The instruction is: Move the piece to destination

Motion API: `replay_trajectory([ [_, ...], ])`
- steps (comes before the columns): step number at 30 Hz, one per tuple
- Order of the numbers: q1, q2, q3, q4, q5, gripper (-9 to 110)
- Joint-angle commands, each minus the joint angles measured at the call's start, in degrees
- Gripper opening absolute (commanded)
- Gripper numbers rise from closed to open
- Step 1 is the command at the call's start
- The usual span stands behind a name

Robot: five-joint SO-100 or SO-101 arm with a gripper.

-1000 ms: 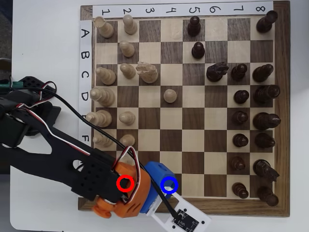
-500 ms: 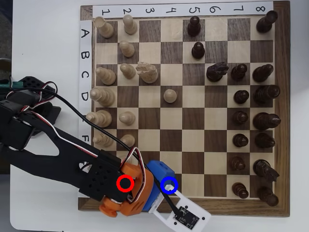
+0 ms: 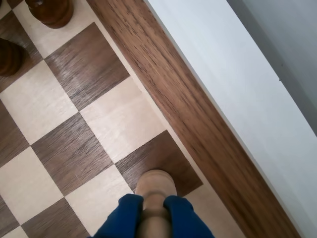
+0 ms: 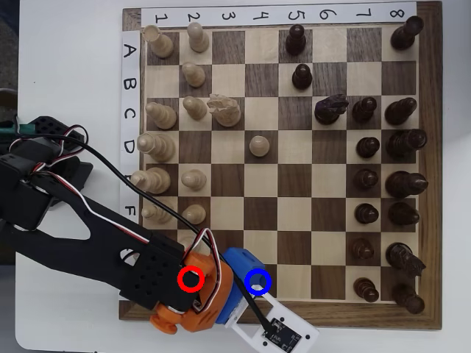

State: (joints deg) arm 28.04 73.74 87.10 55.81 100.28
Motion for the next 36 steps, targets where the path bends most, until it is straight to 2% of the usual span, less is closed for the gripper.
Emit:
replay_trajectory([
  [1,1.6,0.0,-12.2,-2.5,8.3,0],
  [17,1.1,-2.5,-16.1,0.7,8.3,0],
  [26,-0.5,-2.6,-16.1,1.9,7.4,24],
  [32,-1.4,-1.6,-16.7,0.4,8.3,29],
  [36,-2.3,-0.1,-18.5,1.8,10.1,27],
])
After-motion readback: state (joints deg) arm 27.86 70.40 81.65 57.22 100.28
